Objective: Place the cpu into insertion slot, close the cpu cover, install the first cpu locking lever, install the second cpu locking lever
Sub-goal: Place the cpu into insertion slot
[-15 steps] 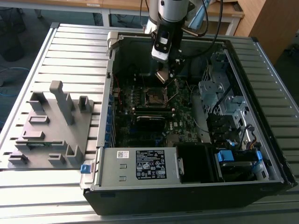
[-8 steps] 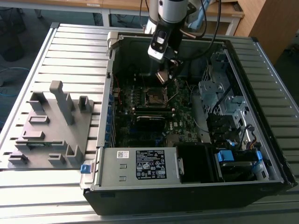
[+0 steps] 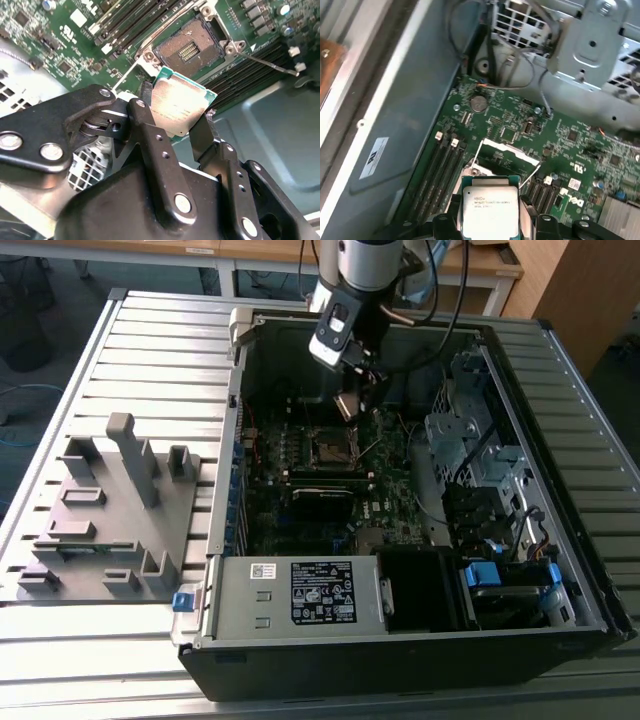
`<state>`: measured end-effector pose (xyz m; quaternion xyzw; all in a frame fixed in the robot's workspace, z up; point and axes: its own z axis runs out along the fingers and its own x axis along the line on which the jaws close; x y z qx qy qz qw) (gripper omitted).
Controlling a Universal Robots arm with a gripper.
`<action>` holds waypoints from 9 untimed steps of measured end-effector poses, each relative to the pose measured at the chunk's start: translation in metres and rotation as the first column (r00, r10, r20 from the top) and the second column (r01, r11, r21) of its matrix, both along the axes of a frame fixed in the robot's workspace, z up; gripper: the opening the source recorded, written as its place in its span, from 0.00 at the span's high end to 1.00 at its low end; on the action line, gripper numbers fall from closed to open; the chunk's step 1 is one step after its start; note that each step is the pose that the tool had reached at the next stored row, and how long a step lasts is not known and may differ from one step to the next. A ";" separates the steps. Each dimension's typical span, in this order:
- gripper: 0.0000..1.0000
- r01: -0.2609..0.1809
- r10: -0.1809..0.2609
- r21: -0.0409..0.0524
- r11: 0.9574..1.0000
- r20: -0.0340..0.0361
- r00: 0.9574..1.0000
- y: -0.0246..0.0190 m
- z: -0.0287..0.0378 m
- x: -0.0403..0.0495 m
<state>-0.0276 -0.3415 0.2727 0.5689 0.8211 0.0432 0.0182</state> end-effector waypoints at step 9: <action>0.46 0.086 -0.086 0.000 0.996 0.000 0.996 0.0000 -0.0014 -0.0012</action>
